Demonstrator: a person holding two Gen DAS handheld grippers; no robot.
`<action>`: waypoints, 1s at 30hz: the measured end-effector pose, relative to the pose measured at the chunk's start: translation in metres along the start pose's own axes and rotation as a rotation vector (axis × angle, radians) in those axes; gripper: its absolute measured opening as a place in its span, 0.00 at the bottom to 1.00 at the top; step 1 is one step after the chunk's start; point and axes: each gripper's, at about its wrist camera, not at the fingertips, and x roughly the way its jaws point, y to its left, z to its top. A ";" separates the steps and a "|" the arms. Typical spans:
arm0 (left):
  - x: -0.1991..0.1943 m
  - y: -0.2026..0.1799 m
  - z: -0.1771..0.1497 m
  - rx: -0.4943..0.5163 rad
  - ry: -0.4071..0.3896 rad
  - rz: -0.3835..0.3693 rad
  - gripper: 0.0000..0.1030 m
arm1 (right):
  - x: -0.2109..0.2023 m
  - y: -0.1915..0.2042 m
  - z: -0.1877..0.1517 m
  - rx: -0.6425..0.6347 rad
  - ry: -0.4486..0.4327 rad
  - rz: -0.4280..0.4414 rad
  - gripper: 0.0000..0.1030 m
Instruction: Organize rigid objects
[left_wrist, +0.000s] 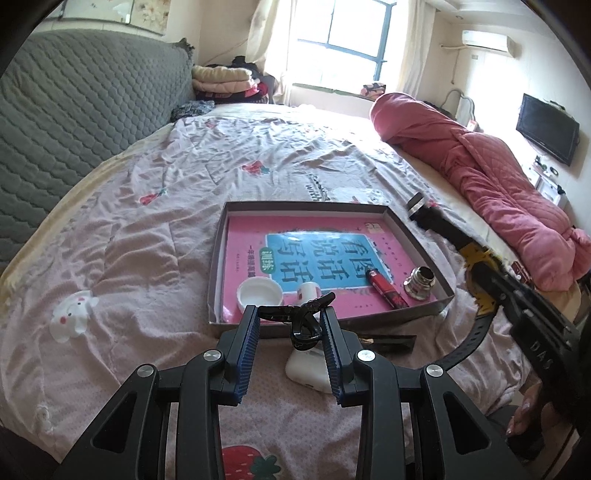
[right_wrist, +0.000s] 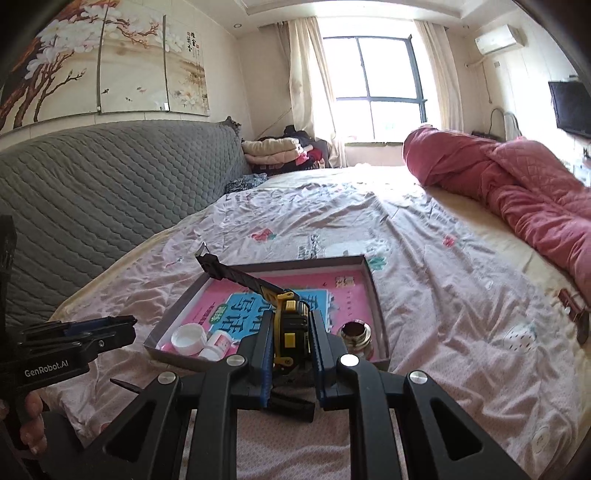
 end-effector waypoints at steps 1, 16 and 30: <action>0.001 0.002 0.000 -0.004 0.003 0.002 0.33 | -0.001 0.001 0.001 -0.006 -0.006 -0.005 0.17; 0.021 0.018 0.020 -0.040 -0.004 0.035 0.33 | 0.021 0.001 0.012 0.047 -0.029 -0.048 0.17; 0.051 0.022 0.038 -0.039 0.008 0.057 0.33 | 0.053 -0.007 0.017 0.051 -0.044 -0.070 0.17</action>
